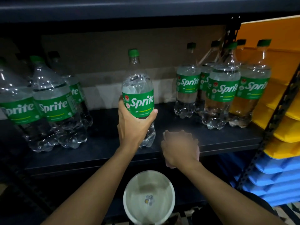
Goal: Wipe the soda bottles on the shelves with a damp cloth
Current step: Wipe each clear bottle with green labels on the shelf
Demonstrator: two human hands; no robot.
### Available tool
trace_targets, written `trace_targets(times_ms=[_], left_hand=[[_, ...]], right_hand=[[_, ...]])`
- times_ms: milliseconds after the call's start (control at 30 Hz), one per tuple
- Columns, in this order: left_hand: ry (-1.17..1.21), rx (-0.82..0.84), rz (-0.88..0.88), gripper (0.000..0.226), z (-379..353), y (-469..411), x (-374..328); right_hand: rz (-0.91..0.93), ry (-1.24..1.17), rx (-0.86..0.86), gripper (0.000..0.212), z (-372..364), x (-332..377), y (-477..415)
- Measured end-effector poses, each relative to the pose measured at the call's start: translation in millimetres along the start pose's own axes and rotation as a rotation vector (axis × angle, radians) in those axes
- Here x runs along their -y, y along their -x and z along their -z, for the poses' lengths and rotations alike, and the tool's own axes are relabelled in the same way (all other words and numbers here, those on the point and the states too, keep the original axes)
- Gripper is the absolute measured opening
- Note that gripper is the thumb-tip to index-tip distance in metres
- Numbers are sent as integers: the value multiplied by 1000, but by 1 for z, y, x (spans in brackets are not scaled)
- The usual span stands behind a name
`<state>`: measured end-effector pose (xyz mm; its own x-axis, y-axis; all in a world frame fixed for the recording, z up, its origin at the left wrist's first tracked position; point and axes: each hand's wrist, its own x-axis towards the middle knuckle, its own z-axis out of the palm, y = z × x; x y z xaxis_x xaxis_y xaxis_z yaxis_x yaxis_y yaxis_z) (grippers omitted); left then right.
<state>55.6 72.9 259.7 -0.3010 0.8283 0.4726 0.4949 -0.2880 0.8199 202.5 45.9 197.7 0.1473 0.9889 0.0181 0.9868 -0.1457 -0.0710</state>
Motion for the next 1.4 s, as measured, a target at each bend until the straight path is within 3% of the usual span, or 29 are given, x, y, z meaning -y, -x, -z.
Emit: trace_targets(times_ms=[200, 300, 400, 567, 633, 733, 1400], left_hand=[[85, 164, 17, 134, 13, -1, 5], [86, 234, 48, 134, 28, 6, 12], [55, 226, 90, 119, 42, 12, 27], [-25, 226, 97, 71, 53, 16, 54], [-45, 238, 83, 48, 52, 15, 58], [-60, 248, 61, 38, 46, 8, 61], [-69, 441, 68, 40, -68, -28, 25]], right_hand=[[13, -46, 131, 69, 14, -5, -8], [53, -227, 49, 79, 25, -9, -12], [132, -430, -66, 77, 38, -7, -15], [279, -713, -50, 84, 35, 1, -24], [293, -713, -73, 79, 31, 4, -28], [262, -677, -107, 61, 31, 8, -34], [67, -686, -191, 61, 23, -55, -84]])
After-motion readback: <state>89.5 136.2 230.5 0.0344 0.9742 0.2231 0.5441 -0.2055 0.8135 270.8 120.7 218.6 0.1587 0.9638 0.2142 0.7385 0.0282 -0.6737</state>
